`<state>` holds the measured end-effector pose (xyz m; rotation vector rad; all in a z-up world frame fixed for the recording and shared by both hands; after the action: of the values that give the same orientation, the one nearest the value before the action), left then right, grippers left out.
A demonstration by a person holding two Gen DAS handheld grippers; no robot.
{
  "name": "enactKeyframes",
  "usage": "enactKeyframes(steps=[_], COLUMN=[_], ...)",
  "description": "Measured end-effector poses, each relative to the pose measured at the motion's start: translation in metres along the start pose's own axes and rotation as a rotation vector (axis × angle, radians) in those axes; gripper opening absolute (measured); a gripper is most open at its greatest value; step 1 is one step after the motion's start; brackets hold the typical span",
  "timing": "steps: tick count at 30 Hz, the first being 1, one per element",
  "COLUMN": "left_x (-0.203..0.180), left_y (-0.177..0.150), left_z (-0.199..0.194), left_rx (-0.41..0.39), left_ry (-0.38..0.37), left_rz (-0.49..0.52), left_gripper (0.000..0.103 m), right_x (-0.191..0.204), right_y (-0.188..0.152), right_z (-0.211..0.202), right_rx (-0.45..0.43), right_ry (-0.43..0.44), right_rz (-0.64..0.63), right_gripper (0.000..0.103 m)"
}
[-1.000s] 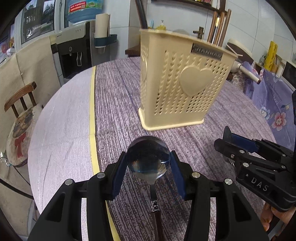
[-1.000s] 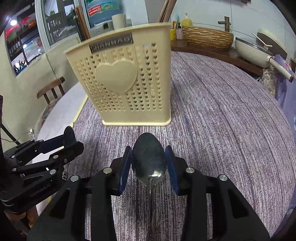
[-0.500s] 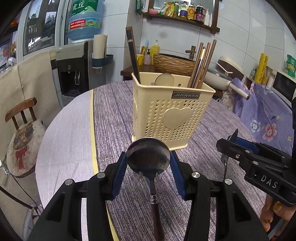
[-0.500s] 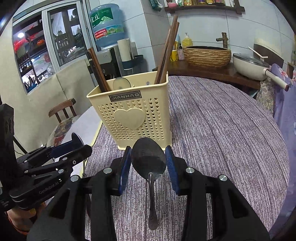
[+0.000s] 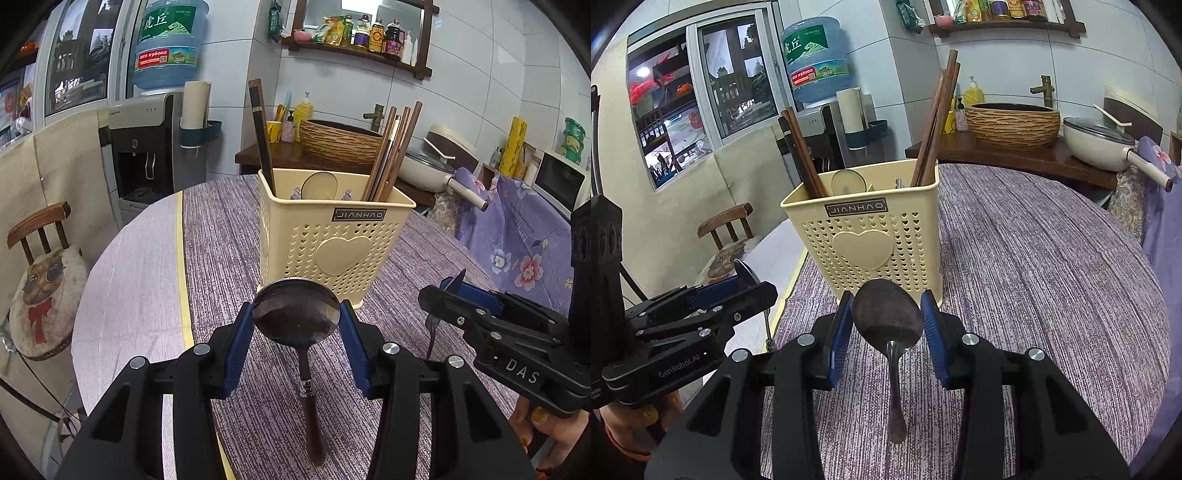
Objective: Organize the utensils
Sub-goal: 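Lower both spoons bowl-up into the cream holder with the left and right tools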
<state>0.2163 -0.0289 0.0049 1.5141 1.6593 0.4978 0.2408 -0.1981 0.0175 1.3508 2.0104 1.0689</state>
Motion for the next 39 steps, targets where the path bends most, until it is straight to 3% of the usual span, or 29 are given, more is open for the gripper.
enactKeyframes(steps=[10, 18, 26, 32, 35, 39], left_x=[0.000, -0.007, -0.026, -0.044, -0.047, -0.043], left_y=[0.004, 0.027, 0.091, 0.154, 0.162, 0.149], left_z=[-0.005, -0.020, -0.054, -0.061, -0.052, -0.022], left_rx=[0.000, -0.035, -0.160, -0.288, -0.303, -0.282], left_ry=[-0.021, -0.066, -0.118, -0.085, -0.062, -0.023], left_rz=[-0.007, 0.002, 0.025, 0.026, 0.043, 0.048], left_gripper=[0.047, 0.047, 0.047, 0.047, 0.047, 0.047], right_x=[0.001, 0.000, -0.001, -0.012, -0.016, -0.019], right_y=[0.004, 0.027, 0.098, 0.160, 0.175, 0.164], right_z=[0.000, -0.012, -0.044, -0.047, -0.035, -0.011], right_rx=[-0.007, -0.057, -0.203, -0.289, -0.297, -0.282], right_ry=[0.012, 0.036, 0.016, -0.024, -0.045, -0.073], right_rz=[0.015, 0.012, -0.031, -0.028, -0.031, -0.030], right_gripper=[0.038, 0.038, 0.038, 0.038, 0.038, 0.038])
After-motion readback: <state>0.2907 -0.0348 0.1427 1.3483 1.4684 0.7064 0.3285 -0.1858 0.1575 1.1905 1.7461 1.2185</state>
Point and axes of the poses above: each gripper's, at about its wrist camera, not at the fingertips, and z roughly the way its jaws point, x to its left, y to its top, the point moved 1 cm from there along z, roughly the way its jaws point, and after that the axes turned 13 degrees about -z, right-handed, at the moved point
